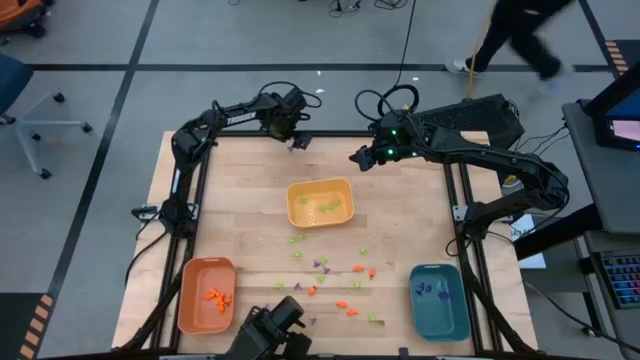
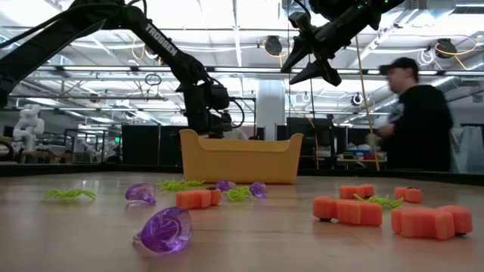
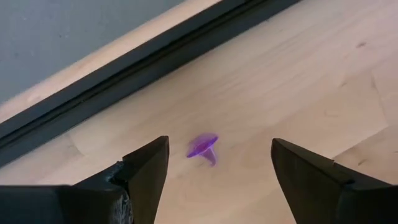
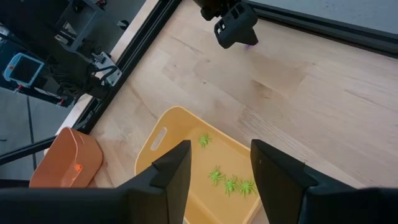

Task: Sort Halloween decoration
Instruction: Put the violet witch hat toy into the blue bin

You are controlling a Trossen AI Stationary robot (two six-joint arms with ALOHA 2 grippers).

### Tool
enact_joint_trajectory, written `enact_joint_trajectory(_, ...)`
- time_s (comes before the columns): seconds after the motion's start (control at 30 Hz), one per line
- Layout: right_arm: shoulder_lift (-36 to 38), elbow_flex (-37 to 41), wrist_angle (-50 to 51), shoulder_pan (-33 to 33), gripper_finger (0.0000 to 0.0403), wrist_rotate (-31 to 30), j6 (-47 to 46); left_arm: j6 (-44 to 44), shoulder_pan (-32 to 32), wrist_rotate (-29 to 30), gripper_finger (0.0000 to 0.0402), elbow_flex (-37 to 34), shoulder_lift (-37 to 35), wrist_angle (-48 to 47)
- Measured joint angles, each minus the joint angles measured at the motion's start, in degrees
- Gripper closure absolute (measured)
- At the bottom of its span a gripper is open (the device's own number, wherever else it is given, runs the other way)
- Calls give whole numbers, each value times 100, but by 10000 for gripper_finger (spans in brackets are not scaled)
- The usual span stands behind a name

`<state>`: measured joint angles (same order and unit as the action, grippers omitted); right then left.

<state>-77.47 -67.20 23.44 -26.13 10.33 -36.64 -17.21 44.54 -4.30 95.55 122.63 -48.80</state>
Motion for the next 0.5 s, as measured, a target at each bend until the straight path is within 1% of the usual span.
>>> enact_joint_trajectory(0.1,0,-1,0,0,248,0,2,27,4,0,124,-26,0,8)
enact_joint_trajectory(0.33,0,-2,0,0,248,0,26,743,-11,3,124,-271,0,18)
enact_joint_trajectory(0.5,0,-1,0,0,248,0,71,910,-73,10,124,-319,0,92)
